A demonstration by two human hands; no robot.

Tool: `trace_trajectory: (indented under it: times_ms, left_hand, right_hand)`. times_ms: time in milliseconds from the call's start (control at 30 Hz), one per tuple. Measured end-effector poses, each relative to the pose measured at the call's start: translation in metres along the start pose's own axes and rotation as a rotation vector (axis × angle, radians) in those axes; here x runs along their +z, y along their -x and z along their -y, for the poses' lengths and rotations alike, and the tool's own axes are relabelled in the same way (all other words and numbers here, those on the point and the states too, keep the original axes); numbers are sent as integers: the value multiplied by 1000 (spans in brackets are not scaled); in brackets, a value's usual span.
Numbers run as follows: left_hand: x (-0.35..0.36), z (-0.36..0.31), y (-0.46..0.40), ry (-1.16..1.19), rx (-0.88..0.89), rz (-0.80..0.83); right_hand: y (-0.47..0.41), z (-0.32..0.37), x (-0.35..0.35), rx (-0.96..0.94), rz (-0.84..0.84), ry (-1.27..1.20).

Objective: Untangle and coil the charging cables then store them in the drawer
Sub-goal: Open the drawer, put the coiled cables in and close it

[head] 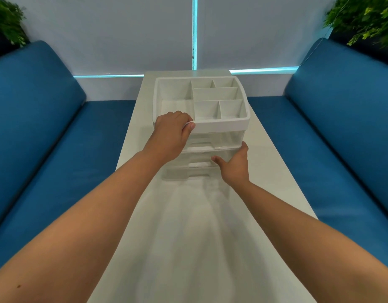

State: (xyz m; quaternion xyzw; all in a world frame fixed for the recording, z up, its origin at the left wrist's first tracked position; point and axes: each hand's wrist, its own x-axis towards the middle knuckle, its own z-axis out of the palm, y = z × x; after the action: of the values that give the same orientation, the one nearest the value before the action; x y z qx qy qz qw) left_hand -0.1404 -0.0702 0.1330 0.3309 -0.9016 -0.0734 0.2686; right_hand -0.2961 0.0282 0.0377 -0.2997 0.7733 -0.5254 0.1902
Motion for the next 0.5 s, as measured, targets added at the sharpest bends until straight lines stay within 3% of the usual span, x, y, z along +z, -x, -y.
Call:
trace_trajectory:
  times_ms: [500]
  left_hand:
    - [-1,-2,0,-23,4,14]
  right_hand:
    - [-4,5,-28,28,125,121]
